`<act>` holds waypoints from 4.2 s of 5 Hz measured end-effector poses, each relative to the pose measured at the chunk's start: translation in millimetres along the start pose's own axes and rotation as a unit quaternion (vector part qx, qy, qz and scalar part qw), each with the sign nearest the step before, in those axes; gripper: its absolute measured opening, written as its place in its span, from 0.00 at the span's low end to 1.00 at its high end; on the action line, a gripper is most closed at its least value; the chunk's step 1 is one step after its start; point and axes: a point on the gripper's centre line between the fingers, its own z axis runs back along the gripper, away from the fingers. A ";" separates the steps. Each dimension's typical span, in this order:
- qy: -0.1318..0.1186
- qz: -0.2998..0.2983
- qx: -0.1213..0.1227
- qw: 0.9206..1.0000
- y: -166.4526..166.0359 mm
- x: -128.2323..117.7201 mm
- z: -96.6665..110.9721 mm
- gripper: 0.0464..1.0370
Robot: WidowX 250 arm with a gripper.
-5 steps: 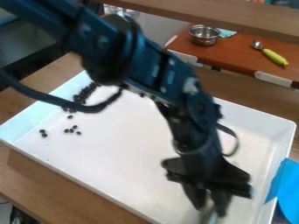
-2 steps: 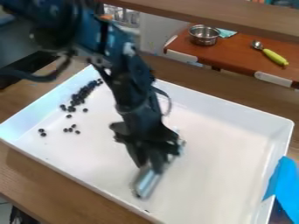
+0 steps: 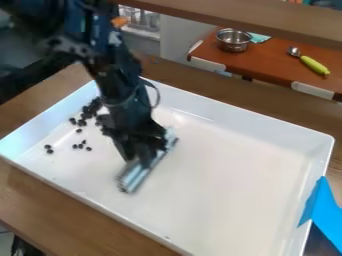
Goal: Sweep into pile
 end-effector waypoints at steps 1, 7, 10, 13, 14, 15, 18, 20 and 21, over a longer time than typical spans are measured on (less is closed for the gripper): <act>0.013 -0.010 -0.085 0.996 -8.7 -19.1 9.2 0.31; -0.015 0.061 -0.062 0.996 -42.5 34.6 -14.5 0.31; 0.019 0.059 -0.054 0.997 87.0 35.6 2.2 0.31; -0.018 0.031 -0.104 0.994 46.5 20.1 41.9 0.31; -0.060 0.006 -0.114 0.992 -10.7 7.5 61.4 0.31; -0.088 -0.005 -0.099 0.991 -55.0 -0.3 56.8 0.31; -0.075 0.033 -0.010 0.997 -196.9 28.6 10.2 0.31; -0.072 0.041 0.020 0.996 -214.7 45.3 -3.7 0.68; -0.068 0.035 0.021 0.997 -215.6 43.7 -3.5 0.94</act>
